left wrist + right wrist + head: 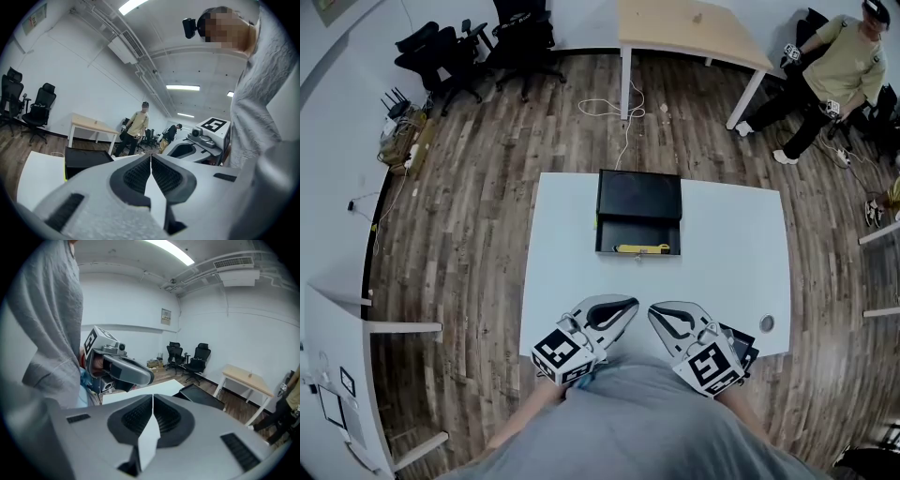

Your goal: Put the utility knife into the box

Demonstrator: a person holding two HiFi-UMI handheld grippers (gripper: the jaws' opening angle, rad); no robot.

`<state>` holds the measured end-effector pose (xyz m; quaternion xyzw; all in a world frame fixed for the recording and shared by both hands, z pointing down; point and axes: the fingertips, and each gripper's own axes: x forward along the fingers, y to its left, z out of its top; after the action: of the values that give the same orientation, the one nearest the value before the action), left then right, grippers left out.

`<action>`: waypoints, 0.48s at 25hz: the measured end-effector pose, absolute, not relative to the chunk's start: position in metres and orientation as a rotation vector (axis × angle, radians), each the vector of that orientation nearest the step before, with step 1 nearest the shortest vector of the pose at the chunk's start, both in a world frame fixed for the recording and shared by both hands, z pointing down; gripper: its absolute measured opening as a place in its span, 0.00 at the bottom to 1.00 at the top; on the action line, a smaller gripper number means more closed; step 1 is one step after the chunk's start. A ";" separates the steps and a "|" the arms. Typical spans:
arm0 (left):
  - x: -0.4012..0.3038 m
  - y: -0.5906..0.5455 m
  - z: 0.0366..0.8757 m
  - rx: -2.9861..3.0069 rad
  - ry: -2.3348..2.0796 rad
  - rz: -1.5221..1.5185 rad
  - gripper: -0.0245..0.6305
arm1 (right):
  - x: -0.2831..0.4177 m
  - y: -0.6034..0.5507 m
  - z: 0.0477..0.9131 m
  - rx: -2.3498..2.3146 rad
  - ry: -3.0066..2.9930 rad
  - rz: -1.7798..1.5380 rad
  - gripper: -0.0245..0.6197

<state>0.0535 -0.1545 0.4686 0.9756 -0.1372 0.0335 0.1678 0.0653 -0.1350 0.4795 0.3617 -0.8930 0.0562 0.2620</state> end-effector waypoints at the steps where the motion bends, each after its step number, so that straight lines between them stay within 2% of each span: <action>1: 0.053 -0.154 0.469 2.775 -0.391 0.096 0.07 | 0.064 -0.134 0.480 0.976 -2.414 0.156 0.09; 12: 0.056 -0.154 0.472 2.778 -0.376 0.107 0.07 | 0.066 -0.135 0.487 0.971 -2.399 0.159 0.08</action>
<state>0.0561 -0.1538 0.4715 0.9763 -0.1323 0.0375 0.1674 0.0661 -0.1346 0.4875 0.3606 -0.8906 0.0592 0.2707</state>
